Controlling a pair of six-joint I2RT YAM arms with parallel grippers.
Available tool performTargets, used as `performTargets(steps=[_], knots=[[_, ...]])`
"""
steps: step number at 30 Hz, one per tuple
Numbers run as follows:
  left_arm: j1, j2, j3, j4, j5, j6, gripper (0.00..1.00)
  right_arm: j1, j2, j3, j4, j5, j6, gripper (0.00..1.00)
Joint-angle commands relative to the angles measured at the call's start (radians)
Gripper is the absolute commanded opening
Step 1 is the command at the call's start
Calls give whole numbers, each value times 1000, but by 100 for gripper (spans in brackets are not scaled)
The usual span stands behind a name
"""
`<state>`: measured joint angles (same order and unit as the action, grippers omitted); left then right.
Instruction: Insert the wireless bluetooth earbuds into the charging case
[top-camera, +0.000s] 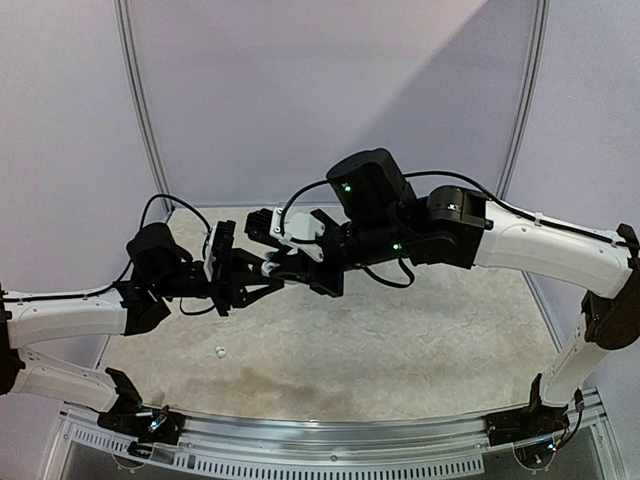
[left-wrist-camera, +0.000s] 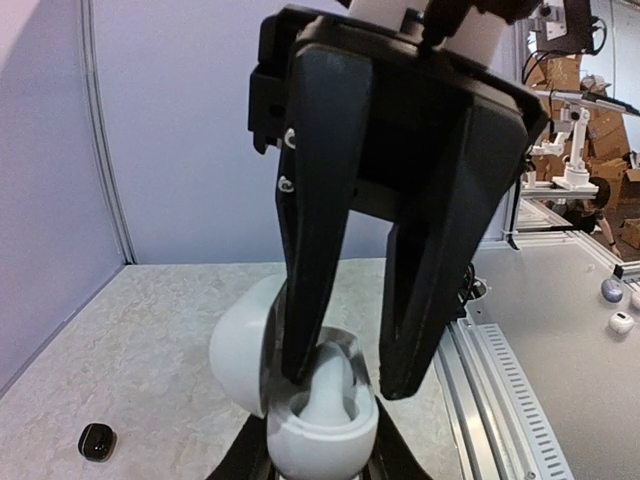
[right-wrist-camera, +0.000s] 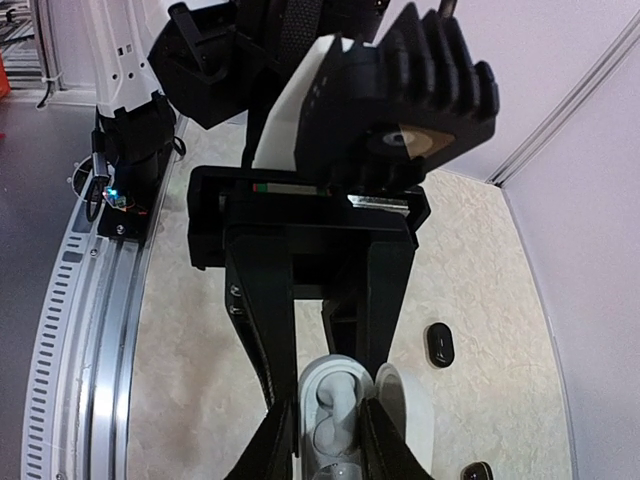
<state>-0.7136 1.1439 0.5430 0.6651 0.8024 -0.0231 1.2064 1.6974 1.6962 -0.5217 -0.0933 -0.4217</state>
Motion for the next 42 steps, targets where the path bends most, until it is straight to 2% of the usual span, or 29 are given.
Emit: performTargets(steps=[1, 10, 20, 24, 26, 31, 35, 39, 42], knots=[[-7, -25, 14, 25, -10, -36, 0, 4, 6, 3, -61, 27, 17, 25], [-7, -52, -6, -60, -66, -116, 0, 5, -59, 2, 57, 36, 28, 40], [6, -88, -26, -131, -170, -222, 0, 3, -140, 3, 274, -68, 94, 44], [27, -106, 4, -185, -233, -287, 0, -13, -157, 1, 282, 52, 183, 47], [47, -123, 29, -233, -253, -302, 0, -38, -158, -8, 272, 116, 283, 49], [123, -191, 99, -393, -313, -339, 0, -73, -157, -104, 295, 281, 474, 59], [190, -274, 132, -528, -411, -364, 0, -73, -67, -94, 231, 337, 565, 71], [230, -371, 158, -657, -528, -335, 0, -39, 102, -24, 238, 323, 627, 74], [262, -418, 165, -727, -581, -319, 0, -4, 292, 126, 202, 264, 591, 76]])
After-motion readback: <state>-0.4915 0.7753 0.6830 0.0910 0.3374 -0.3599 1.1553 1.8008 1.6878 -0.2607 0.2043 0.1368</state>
